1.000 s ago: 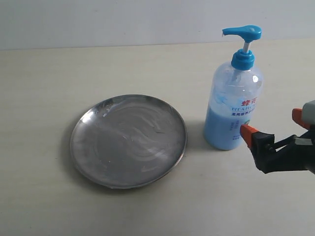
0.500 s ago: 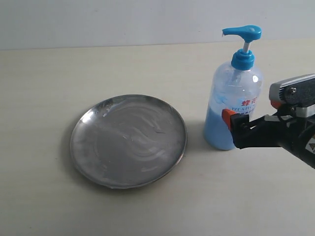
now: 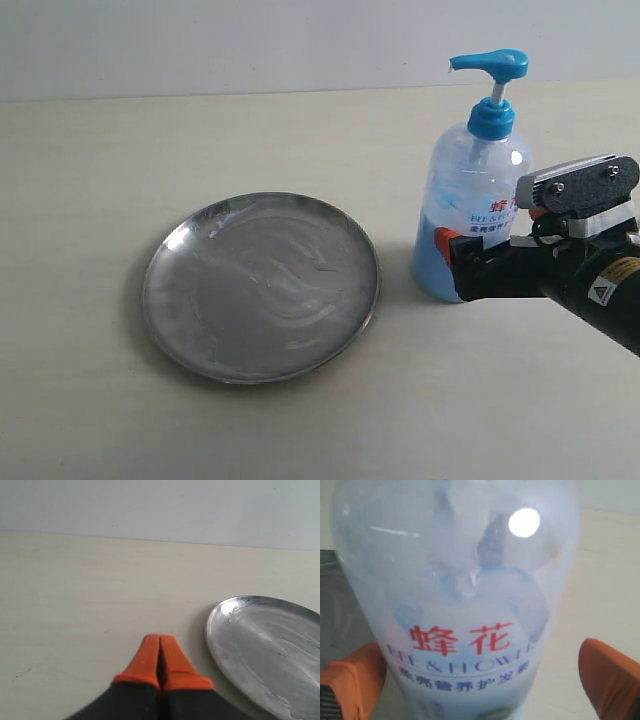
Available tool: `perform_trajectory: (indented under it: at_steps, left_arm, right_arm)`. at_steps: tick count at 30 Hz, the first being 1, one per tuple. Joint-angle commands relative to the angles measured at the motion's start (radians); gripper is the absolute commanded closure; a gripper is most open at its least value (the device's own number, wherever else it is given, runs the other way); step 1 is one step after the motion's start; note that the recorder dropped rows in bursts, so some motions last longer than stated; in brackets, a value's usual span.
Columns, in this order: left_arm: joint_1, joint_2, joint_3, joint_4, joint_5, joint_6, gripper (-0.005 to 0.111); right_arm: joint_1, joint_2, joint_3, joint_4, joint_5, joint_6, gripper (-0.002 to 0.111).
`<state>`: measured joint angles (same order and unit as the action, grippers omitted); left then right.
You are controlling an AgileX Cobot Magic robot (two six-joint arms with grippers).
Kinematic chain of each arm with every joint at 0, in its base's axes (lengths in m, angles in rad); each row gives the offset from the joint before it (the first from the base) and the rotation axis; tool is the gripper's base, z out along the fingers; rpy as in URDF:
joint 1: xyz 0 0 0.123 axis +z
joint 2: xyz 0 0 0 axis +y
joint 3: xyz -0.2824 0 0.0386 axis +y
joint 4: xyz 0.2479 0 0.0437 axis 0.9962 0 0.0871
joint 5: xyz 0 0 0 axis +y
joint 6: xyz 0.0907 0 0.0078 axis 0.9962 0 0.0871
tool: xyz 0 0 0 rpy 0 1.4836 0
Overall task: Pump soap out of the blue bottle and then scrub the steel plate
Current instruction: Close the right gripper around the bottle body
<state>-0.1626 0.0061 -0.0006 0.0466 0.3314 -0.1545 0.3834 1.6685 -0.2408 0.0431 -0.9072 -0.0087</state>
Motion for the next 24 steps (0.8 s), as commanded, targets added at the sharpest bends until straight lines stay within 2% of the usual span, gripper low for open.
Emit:
perform_trajectory:
  at_steps: [1,6,11,24]
  left_arm:
    - [0.004,-0.006,0.001,0.000,-0.006,-0.003,0.107]
    - [0.004,-0.006,0.001,0.000,-0.006,-0.003,0.107]
    - [0.004,-0.006,0.001,0.000,-0.006,-0.003,0.107]
    - [0.004,-0.006,0.001,0.000,-0.006,-0.003,0.107]
  right_arm:
    - [0.002,0.031,-0.009,0.029,-0.104,-0.010,0.004]
    - [0.002,0.065,-0.029,0.017,-0.141,-0.008,0.004]
    - [0.002,0.100,-0.078,-0.081,-0.142,-0.008,0.004]
    - [0.002,0.190,-0.160,-0.020,-0.184,-0.008,0.004]
